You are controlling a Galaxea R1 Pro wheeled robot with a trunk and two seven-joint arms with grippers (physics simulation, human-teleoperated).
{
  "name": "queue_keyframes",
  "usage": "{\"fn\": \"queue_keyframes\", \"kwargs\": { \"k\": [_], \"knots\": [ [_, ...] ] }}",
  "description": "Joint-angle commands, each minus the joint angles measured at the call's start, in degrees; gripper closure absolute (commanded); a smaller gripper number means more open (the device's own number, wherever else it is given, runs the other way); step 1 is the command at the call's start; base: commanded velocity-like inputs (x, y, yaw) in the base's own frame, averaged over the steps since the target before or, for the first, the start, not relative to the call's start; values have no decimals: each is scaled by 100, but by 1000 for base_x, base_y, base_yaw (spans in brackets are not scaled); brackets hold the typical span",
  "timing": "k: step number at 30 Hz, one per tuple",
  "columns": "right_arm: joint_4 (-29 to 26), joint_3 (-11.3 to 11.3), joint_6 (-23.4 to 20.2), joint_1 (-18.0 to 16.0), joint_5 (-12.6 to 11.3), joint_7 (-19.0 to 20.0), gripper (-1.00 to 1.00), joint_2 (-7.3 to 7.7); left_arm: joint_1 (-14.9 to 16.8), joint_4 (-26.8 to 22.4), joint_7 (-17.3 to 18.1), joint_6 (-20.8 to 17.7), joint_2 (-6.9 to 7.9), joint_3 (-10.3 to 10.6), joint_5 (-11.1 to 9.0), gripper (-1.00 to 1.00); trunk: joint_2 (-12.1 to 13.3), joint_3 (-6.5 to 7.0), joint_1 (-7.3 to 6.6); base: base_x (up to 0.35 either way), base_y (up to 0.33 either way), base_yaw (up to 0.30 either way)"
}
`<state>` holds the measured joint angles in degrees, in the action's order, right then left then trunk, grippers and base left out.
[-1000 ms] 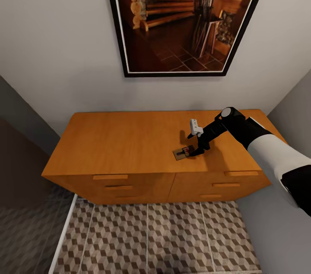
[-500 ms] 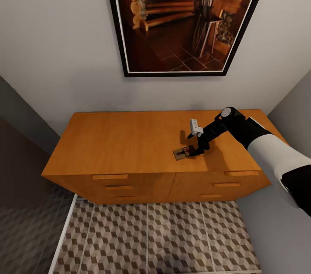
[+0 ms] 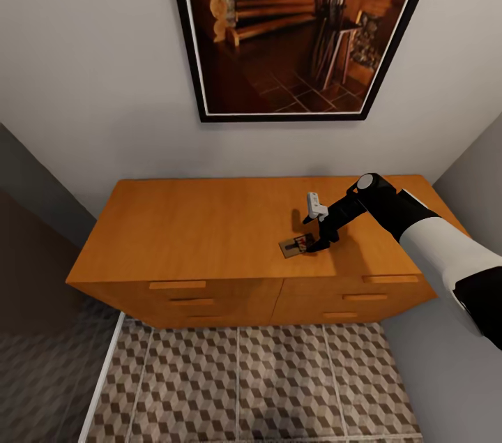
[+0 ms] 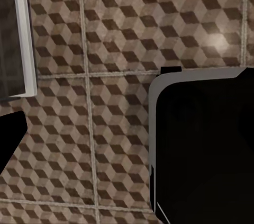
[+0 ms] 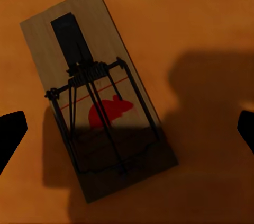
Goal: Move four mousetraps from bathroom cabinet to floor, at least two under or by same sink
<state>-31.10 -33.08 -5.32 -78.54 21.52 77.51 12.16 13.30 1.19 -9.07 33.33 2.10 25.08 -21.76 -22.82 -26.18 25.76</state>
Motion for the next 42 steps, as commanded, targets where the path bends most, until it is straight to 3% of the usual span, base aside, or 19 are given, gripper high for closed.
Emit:
{"fn": "queue_keyframes", "kwargs": {
  "k": [1, 18, 31, 42],
  "knots": [
    [-11, -23, -56, -4, -7, 12, -100, 6, 6, 13, -29, 23, -3, 50, -12, -100, -10, -11, 3, 0, 0, 0],
    [-10, -28, -53, -9, 10, -102, -100, -20, 6, 13, -28, 24, -3, 50, -12, -100, -10, -23, 3, 0, 0, 0],
    [-10, -57, -56, 20, 371, -288, -100, -210, 6, 13, -28, 24, -2, 50, -12, -100, -10, -23, 3, 0, 0, 0],
    [-10, -59, -57, 23, 413, -313, -100, -222, 6, 13, -29, 23, 1, 50, -12, -100, -10, -23, 3, 0, 0, 0]
  ]
}}
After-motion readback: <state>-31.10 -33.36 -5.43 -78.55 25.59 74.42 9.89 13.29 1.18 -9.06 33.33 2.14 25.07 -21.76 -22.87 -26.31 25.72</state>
